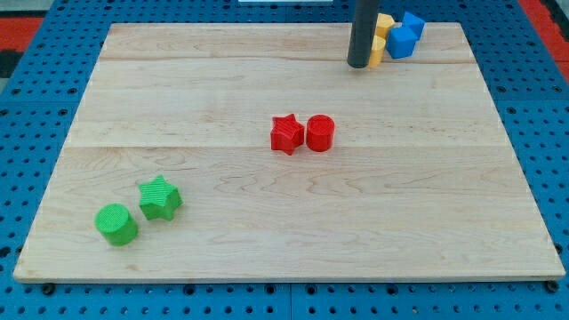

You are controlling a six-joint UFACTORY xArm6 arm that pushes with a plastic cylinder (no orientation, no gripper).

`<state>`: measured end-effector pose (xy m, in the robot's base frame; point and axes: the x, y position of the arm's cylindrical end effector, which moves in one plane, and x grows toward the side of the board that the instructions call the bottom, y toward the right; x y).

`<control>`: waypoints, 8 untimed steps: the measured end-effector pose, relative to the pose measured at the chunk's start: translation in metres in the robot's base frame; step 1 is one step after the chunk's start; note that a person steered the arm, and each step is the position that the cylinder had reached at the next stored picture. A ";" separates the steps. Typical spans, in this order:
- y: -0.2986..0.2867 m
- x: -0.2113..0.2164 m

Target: Move the yellow heart left to the blue cube

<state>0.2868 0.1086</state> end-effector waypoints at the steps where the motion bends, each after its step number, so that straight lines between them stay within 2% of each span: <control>1: 0.011 0.000; 4: 0.025 -0.016; 8: 0.019 0.000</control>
